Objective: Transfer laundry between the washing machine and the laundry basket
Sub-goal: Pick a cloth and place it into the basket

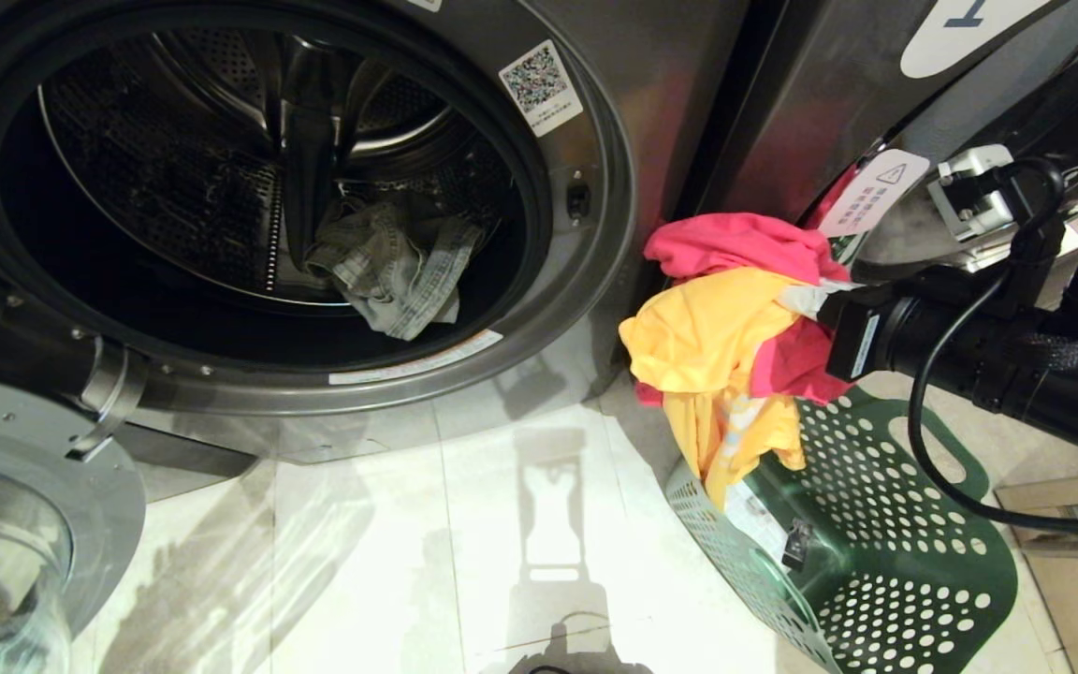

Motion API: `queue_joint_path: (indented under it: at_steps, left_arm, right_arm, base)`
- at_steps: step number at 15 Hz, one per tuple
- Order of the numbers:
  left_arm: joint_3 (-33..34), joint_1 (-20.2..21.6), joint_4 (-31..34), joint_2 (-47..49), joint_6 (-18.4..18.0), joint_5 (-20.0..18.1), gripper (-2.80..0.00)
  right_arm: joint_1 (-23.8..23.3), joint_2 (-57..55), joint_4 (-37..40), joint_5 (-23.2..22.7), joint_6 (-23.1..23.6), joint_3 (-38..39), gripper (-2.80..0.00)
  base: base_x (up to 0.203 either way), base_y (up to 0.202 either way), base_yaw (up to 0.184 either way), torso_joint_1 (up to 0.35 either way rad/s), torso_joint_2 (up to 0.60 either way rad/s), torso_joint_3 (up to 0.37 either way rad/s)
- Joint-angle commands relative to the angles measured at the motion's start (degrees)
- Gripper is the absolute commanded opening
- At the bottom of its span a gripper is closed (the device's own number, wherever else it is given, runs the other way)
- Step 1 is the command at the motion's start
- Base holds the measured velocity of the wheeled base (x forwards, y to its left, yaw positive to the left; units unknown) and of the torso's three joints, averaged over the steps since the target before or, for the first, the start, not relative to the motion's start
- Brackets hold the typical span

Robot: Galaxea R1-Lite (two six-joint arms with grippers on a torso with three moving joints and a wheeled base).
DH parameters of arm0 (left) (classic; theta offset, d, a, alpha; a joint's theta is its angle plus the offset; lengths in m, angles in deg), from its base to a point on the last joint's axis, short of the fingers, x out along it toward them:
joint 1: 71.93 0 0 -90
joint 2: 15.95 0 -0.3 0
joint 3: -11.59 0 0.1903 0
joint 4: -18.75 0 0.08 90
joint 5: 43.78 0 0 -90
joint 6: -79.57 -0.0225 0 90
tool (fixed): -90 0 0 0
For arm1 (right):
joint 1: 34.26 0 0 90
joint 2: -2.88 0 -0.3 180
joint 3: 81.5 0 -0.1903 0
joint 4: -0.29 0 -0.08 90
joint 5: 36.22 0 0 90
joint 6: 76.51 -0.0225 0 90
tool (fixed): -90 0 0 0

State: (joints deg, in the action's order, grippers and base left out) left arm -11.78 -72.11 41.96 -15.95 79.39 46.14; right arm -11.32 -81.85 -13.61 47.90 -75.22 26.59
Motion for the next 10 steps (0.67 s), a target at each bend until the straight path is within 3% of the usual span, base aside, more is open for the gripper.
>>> queue_joint_path:
  at_steps: [1,6,10]
  left_arm:
    - [0.0,0.01,-0.02,0.05,0.01,-0.01,-2.8]
    - [0.0,0.01,-0.02,0.05,0.01,-0.01,-2.8]
    - [0.0,0.01,-0.02,0.09,0.01,-0.01,-2.8]
  right_arm:
    - [1.68,0.22,-0.17,0.17,-0.23,0.25,-2.8]
    - [8.7,2.9,3.47,1.47,-1.84,0.26,-2.8]
    - [18.98,2.43,3.89,8.56,-2.74,-0.71,-2.8]
  base:
    - [0.0,0.0,0.0,0.0,0.0,0.0]
    - [0.0,0.0,0.0,0.0,0.0,0.0]
    - [0.0,0.0,0.0,0.0,0.0,0.0]
